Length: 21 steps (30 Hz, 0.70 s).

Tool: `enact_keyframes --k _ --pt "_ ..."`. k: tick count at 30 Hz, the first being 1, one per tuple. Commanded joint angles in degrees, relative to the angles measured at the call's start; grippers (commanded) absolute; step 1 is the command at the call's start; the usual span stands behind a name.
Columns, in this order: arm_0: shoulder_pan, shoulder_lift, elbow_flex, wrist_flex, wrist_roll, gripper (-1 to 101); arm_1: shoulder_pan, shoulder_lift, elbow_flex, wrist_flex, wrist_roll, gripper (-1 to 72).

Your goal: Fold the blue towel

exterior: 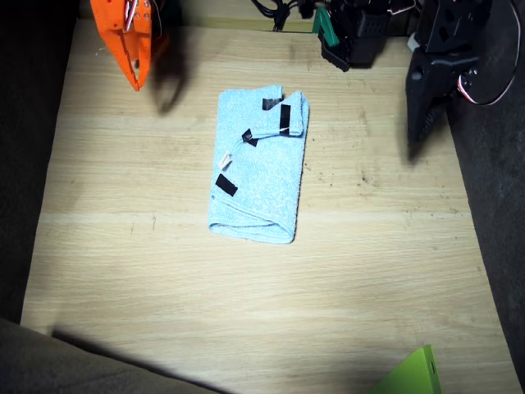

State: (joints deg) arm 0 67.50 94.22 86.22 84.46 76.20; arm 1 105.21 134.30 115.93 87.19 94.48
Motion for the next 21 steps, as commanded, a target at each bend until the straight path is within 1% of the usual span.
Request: enact_keyframes --k 1,3,5,7,8,10,11,16,21 --pt "3.7 30.8 37.2 -13.0 2.5 0 -5.4 15.6 8.5 -6.0 -6.4 -0.1" --pt "5.4 39.6 43.8 -12.6 2.9 0 -9.6 17.8 13.6 -9.2 -9.9 -0.1" --pt "7.9 49.1 50.4 -11.9 4.0 0 -12.7 18.2 18.7 -11.7 -12.1 -0.1" --pt "9.7 61.5 57.1 -9.2 4.8 0 -14.7 20.9 23.7 -13.2 -13.4 -0.1" --pt "10.1 68.8 60.1 -6.6 5.5 0 -15.1 23.4 26.2 -13.4 -13.9 -0.1" --pt "10.6 84.5 65.1 1.1 6.9 0 -15.3 29.4 30.8 -12.7 -14.5 -0.1" --pt "16.1 87.6 68.6 3.3 11.6 0 -19.1 46.1 42.0 -6.7 -14.9 -0.1" --pt "16.0 87.6 68.6 3.3 11.9 0 -22.8 46.1 41.9 -6.6 -11.9 -0.1" --pt "16.6 87.6 68.6 3.3 11.4 0 -23.5 46.1 41.9 -6.6 -11.3 -0.1"
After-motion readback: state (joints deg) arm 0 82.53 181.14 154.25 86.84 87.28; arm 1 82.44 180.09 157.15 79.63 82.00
